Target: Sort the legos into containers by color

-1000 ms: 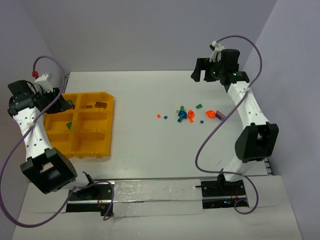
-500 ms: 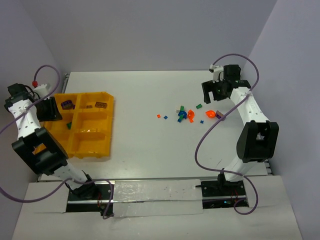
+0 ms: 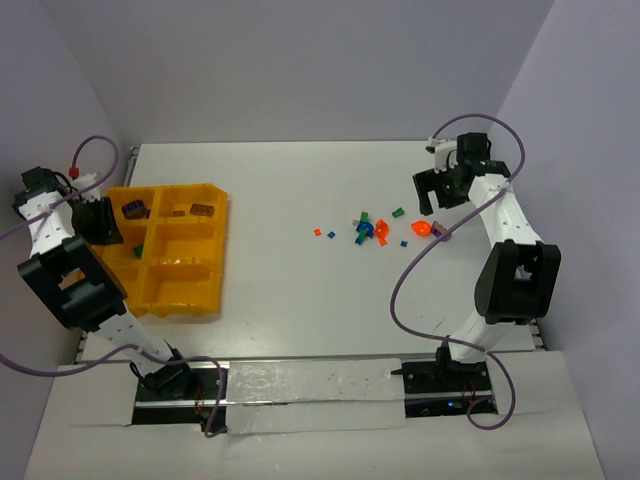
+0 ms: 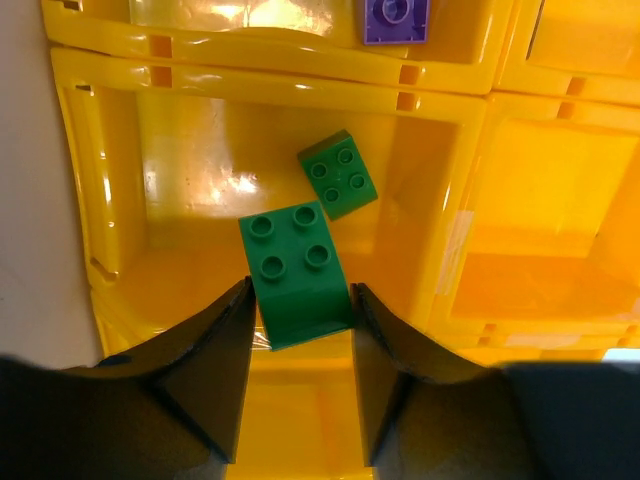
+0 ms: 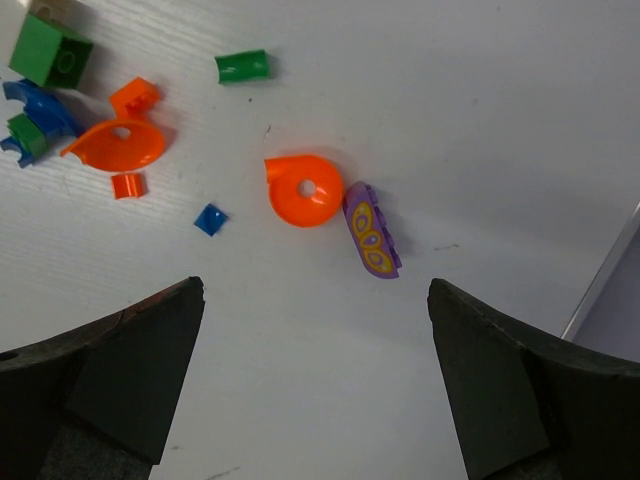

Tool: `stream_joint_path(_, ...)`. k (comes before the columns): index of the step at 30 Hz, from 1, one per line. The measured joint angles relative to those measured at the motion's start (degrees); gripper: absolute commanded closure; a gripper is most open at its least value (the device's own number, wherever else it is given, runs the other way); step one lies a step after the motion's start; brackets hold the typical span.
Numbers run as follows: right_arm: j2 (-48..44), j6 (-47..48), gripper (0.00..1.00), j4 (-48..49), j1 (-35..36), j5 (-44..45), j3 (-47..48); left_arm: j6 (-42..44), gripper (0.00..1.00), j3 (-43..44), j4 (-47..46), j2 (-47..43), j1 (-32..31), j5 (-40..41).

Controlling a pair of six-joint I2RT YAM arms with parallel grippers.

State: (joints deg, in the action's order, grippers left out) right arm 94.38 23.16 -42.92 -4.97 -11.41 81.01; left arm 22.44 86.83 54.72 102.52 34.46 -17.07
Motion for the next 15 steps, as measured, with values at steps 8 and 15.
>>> stream_joint_path(8, 2.8, 4.6, 0.13, -3.6, -3.0, 1.4, 0.0, 0.9, 0.23, 0.0, 0.0, -0.4, -1.1, 0.2)
stream_joint_path(15, 4.8, 8.3, 0.19, -4.6, -3.4, 3.7, 0.0, 0.8, 0.23, 1.2, -0.3, -3.9, -5.2, -1.6)
